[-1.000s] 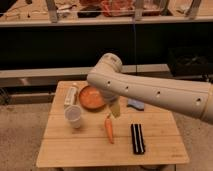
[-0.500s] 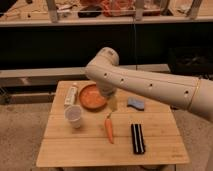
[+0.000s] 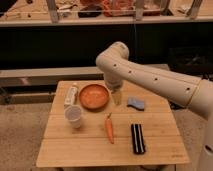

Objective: Move the arm in a circular motion

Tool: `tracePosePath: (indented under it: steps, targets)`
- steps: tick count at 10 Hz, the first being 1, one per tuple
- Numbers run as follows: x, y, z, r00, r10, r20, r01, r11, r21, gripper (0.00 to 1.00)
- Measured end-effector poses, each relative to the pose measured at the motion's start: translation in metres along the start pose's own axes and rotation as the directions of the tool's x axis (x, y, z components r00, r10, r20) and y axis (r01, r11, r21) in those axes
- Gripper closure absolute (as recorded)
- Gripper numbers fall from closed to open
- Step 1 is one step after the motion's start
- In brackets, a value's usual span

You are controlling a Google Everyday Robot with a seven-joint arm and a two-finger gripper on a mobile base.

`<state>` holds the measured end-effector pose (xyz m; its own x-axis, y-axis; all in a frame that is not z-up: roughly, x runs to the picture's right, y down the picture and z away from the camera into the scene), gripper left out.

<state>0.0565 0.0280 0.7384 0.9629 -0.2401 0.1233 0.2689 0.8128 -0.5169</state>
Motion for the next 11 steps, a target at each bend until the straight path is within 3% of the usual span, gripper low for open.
tracePosePath:
  steps: [3,8,11]
  targets:
    - [0.003,-0.004,0.003,0.999,0.038,0.020,-0.038,0.999,0.005,0.20]
    - [0.062,0.013,0.015,0.986,0.156,0.058,-0.157,0.988,0.004,0.20]
    - [0.066,0.024,0.017,0.979,0.191,0.071,-0.192,0.981,-0.002,0.20]
